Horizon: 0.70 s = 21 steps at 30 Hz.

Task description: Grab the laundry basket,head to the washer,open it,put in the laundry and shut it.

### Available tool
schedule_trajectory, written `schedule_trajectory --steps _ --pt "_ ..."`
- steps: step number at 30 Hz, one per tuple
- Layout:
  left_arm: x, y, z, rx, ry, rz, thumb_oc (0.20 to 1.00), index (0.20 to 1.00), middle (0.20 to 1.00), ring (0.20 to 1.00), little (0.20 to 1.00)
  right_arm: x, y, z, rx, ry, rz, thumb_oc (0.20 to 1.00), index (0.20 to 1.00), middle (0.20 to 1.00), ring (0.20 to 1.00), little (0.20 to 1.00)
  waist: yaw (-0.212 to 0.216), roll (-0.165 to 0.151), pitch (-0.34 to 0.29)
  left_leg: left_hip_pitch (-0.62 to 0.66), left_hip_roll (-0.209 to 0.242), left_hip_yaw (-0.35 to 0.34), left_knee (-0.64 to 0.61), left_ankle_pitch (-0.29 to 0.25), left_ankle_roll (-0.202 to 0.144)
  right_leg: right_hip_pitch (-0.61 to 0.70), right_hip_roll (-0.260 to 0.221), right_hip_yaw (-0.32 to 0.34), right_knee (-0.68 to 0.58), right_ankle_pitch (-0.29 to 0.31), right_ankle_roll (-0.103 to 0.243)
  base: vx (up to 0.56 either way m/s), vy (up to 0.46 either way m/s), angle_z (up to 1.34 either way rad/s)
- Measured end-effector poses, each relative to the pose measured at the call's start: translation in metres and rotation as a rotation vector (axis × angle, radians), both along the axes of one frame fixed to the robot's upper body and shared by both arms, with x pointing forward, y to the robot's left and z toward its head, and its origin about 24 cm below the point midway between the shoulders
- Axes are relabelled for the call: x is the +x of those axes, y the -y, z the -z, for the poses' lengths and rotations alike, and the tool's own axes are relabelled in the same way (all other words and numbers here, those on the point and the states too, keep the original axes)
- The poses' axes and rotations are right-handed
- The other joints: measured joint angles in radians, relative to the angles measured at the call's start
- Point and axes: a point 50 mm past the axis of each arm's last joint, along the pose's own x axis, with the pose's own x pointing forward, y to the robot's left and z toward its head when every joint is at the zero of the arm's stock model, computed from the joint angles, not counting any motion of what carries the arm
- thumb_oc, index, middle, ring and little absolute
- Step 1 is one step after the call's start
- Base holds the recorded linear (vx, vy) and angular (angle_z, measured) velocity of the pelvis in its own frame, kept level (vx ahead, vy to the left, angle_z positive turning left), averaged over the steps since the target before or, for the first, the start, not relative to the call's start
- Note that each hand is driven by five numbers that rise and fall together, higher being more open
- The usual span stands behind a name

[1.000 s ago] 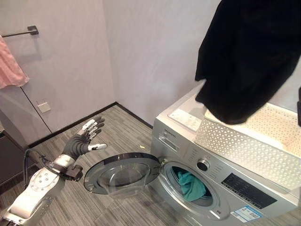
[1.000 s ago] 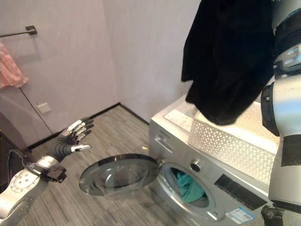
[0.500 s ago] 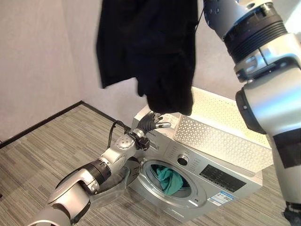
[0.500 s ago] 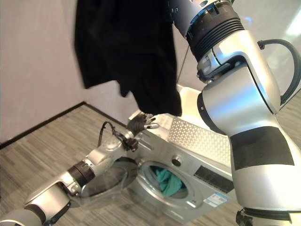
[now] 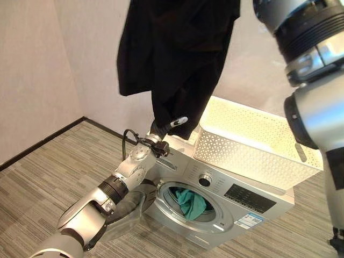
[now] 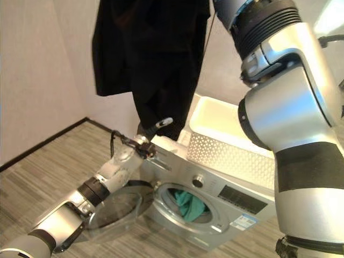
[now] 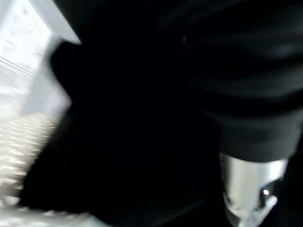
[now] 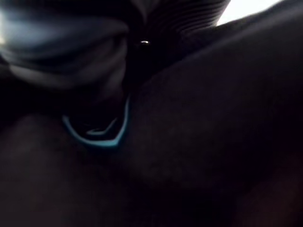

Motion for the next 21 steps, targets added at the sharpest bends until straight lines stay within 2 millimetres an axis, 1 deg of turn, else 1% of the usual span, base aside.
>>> schedule_trajectory --steps 1,2,5,7,8,10,11,12,13,14,17,18,21 --pt "-0.004 0.001 -0.015 -0.064 0.046 0.020 1.000 1.000 1.000 1.000 1.000 0.001 0.005 0.000 0.009 -0.009 0.015 0.200 0.200 0.200 0.200 0.200 0.001 0.004 0.014 0.011 0.000 0.003 0.000 0.000 0.000 0.008 0.000 0.003 0.000 0.000 0.000 -0.02 0.002 -0.08" --pt "-0.006 0.001 -0.023 -0.096 0.074 0.027 1.000 1.000 1.000 1.000 1.000 0.002 0.005 0.001 0.005 -0.015 0.015 0.200 0.200 0.200 0.200 0.200 0.001 0.010 0.022 0.015 0.000 0.007 0.000 -0.001 0.001 0.012 -0.001 0.007 0.000 0.000 0.000 -0.02 0.005 -0.10" --pt "-0.014 0.006 -0.036 -0.130 0.133 0.071 1.000 1.000 1.000 1.000 1.000 0.003 0.004 0.002 0.001 -0.023 0.015 0.200 0.200 0.200 0.200 0.200 0.002 0.019 0.031 0.019 0.000 0.014 0.000 -0.002 0.002 0.013 -0.001 0.016 0.000 0.001 0.000 -0.02 0.011 -0.08" --pt "-0.023 0.011 -0.047 -0.180 0.162 0.134 1.000 1.000 1.000 1.000 1.000 0.002 0.004 0.002 0.020 -0.019 -0.009 0.200 0.200 0.200 0.200 0.200 0.001 0.022 0.035 0.021 0.001 0.016 0.000 -0.003 0.004 0.015 0.000 0.017 0.002 0.001 0.000 -0.02 0.010 -0.04" --pt "-0.033 0.016 -0.059 -0.237 0.201 0.189 1.000 1.000 1.000 1.000 1.000 0.005 0.002 0.006 0.035 -0.030 -0.026 0.200 0.200 0.200 0.200 0.200 0.004 0.026 0.038 0.028 0.000 0.017 0.000 -0.004 0.006 0.021 -0.001 0.018 -0.001 0.001 0.000 0.00 0.000 0.00" --pt "-0.043 0.021 -0.074 -0.293 0.242 0.252 1.000 1.000 1.000 1.000 1.000 0.009 -0.008 0.015 0.064 -0.049 -0.080 0.200 0.200 0.200 0.200 0.200 0.004 0.033 0.043 0.032 0.000 0.018 0.000 -0.005 0.006 0.025 -0.002 0.019 0.000 0.001 0.001 0.00 0.000 0.00" --pt "-0.045 0.023 -0.080 -0.308 0.262 0.270 1.000 1.000 1.000 1.000 1.000 0.011 -0.011 0.019 0.060 -0.058 -0.089 0.200 0.200 0.200 0.200 0.200 0.004 0.034 0.044 0.032 0.000 0.018 0.000 -0.005 0.006 0.026 -0.002 0.019 0.000 0.001 0.001 0.00 0.000 0.00" --pt "-0.048 0.030 -0.091 -0.348 0.305 0.304 1.000 1.000 1.000 1.000 1.000 0.017 -0.016 0.029 0.053 -0.086 -0.099 0.200 0.200 0.200 0.200 0.200 0.009 0.035 0.045 0.032 0.000 0.017 0.000 -0.005 0.006 0.026 -0.001 0.018 0.002 0.001 0.001 0.00 0.000 0.00" --pt "-0.049 0.031 -0.095 -0.350 0.317 0.312 1.000 1.000 1.000 1.000 1.000 0.018 -0.019 0.032 0.053 -0.094 -0.106 0.200 0.200 0.200 0.200 0.200 0.011 0.035 0.045 0.032 0.000 0.017 0.000 -0.005 0.006 0.026 -0.001 0.018 0.002 0.001 0.001 0.00 0.000 0.00" --pt "-0.051 0.039 -0.104 -0.347 0.347 0.344 1.000 1.000 1.000 1.000 1.000 0.020 -0.028 0.038 0.046 -0.111 -0.127 0.200 0.200 0.200 0.200 0.200 0.011 0.036 0.045 0.032 0.000 0.017 0.000 -0.005 0.006 0.026 -0.001 0.018 0.003 0.001 0.001 0.00 0.000 0.00" --pt "-0.053 0.048 -0.115 -0.368 0.380 0.370 1.000 1.000 1.000 1.000 1.000 0.020 -0.039 0.042 0.035 -0.122 -0.156 0.200 0.200 0.200 0.200 0.200 0.009 0.036 0.045 0.031 -0.001 0.017 0.000 -0.005 0.006 0.025 -0.002 0.019 0.005 0.001 0.001 0.00 0.000 0.00" --pt "-0.051 0.053 -0.119 -0.386 0.384 0.368 1.000 1.000 1.000 1.000 1.000 0.019 -0.047 0.044 0.026 -0.124 -0.177 0.200 0.200 0.200 0.200 0.200 0.007 0.036 0.046 0.031 -0.002 0.017 0.000 -0.005 0.006 0.024 -0.003 0.019 0.005 0.001 0.001 0.00 0.000 0.00" --pt "-0.049 0.057 -0.119 -0.394 0.372 0.359 1.000 1.000 1.000 1.000 1.000 0.018 -0.050 0.045 0.025 -0.122 -0.191 0.200 0.200 0.200 0.200 0.200 0.007 0.037 0.046 0.031 -0.002 0.018 0.000 -0.005 0.007 0.024 -0.004 0.020 0.005 0.001 0.001 0.00 0.000 0.00"
